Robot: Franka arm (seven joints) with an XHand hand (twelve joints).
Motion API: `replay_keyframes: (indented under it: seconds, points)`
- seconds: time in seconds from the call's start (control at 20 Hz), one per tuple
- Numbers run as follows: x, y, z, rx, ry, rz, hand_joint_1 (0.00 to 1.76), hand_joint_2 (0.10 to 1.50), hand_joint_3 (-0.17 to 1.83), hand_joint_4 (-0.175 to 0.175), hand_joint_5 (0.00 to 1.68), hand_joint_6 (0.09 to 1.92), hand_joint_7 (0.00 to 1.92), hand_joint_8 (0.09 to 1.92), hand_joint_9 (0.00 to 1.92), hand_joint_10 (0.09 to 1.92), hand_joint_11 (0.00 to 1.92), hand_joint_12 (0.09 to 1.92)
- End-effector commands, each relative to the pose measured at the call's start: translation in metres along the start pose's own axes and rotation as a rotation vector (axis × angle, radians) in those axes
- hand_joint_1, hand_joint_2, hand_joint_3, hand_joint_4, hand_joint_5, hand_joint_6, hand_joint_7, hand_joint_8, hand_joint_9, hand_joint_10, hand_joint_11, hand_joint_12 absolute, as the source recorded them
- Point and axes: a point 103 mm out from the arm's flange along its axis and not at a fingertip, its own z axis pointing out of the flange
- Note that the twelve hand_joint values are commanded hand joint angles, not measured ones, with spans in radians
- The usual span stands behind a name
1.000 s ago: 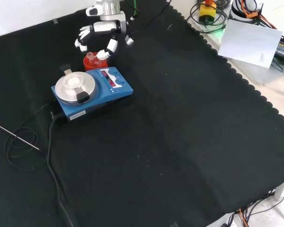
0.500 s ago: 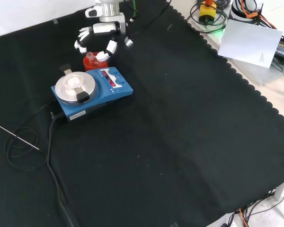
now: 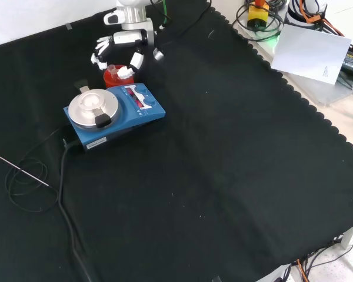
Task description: Pick up the round-bottom flask.
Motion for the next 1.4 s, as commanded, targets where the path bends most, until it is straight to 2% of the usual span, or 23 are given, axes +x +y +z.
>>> replay_keyframes:
  seconds: [0.05, 0.9, 1.05, 1.15, 1.2, 1.3, 1.4]
  points:
    - [0.004, 0.002, 0.005, -0.008, 0.007, -0.004, 0.99, 0.6, 0.74, -0.076, 0.7, 0.81, 0.35, 0.73, 0.53, 0.74, 0.1, 1.38]
    - [-0.001, 0.002, 0.002, -0.035, 0.02, -0.001, 0.99, 0.65, 0.73, -0.086, 0.8, 0.8, 0.39, 0.72, 0.57, 0.73, 0.13, 1.38]
    - [-0.004, 0.001, -0.002, -0.049, 0.027, -0.004, 0.98, 0.68, 0.72, -0.087, 0.87, 0.78, 0.41, 0.72, 0.59, 0.72, 0.14, 1.37]
    - [-0.005, 0.001, -0.004, -0.063, 0.016, -0.007, 1.02, 0.87, 0.43, 0.039, 0.95, 0.93, 0.43, 0.72, 0.61, 0.71, 0.16, 1.37]
    - [-0.005, 0.001, -0.004, -0.069, 0.009, -0.006, 1.04, 0.94, 0.31, 0.07, 0.98, 0.96, 0.45, 0.71, 0.62, 0.7, 0.17, 1.37]
    - [-0.005, 0.001, -0.005, -0.075, -0.002, -0.002, 1.06, 0.98, 0.23, 0.083, 1.02, 0.96, 0.48, 0.69, 0.66, 0.68, 0.21, 1.35]
    - [-0.005, 0.002, -0.006, -0.075, -0.004, 0.001, 1.07, 0.94, 0.33, 0.066, 1.03, 0.98, 0.51, 0.66, 0.69, 0.64, 0.23, 1.34]
